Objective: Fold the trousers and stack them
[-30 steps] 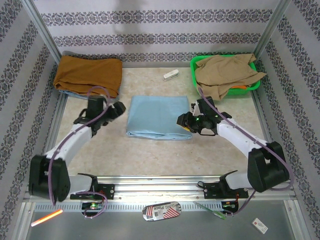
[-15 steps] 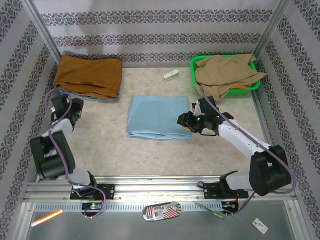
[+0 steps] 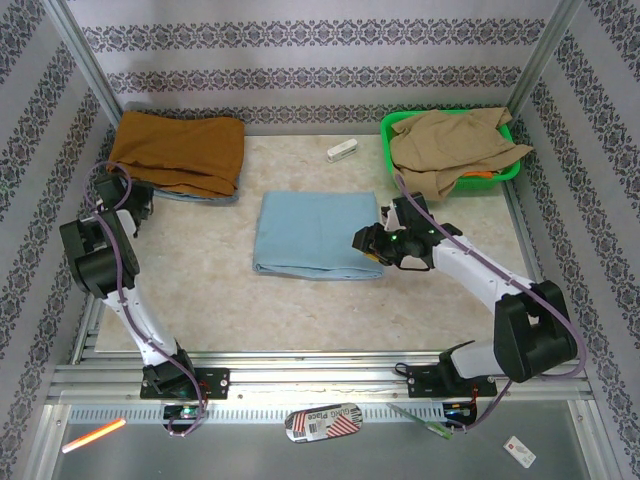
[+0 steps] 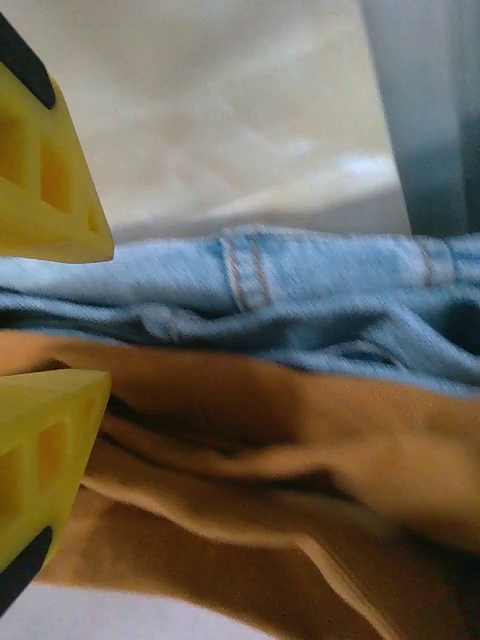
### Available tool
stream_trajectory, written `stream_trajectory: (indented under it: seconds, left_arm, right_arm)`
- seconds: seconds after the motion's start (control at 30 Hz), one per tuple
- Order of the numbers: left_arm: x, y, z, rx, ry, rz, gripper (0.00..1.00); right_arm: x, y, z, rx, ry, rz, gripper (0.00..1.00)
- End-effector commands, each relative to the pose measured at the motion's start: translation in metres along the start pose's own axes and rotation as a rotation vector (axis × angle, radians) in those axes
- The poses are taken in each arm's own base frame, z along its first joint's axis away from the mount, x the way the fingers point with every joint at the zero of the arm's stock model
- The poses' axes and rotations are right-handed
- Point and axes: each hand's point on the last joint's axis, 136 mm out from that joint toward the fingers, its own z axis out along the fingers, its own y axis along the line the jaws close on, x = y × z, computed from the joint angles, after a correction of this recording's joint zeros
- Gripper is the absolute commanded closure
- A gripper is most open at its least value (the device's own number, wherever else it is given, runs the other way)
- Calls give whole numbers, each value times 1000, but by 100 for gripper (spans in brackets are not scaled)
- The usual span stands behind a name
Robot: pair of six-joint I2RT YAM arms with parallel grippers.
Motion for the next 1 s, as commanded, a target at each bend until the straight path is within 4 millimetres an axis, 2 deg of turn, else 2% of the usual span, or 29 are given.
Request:
stream_trajectory:
  seconds: [0.0,0.1,0.33,0.53,0.57,0.67,0.7,0.8,0.97]
  left_arm:
    - [2,11,19,-42,69,25,71]
    - [1,27,25,-88,64,18,73]
    - [5,45,37,-119,77,12,79]
    - [5,46,44,-136,75,41,77]
    - [6,45,46,-135,78,50,80]
    - [9,44,49,-133,70,54,100]
    - [10,46,49,-132,70,52,100]
    - [11,45,44,-115,61,53,100]
    - [16,46,20,-123,30,62,100]
  right_arm:
    - [5,-7,10,-2,28,-4,56]
    - [4,-11,13,1,33,6,56]
    - [-1,-14,9,1,17,18,55]
    - [-2,-13,5,2,8,16,54]
    - [-2,-12,5,1,9,16,54]
    - [-3,-13,3,0,2,17,54]
    - [-4,-13,2,0,0,19,54]
    - [-4,-12,-1,-3,-7,19,54]
    - [-5,-12,-6,-10,-23,21,54]
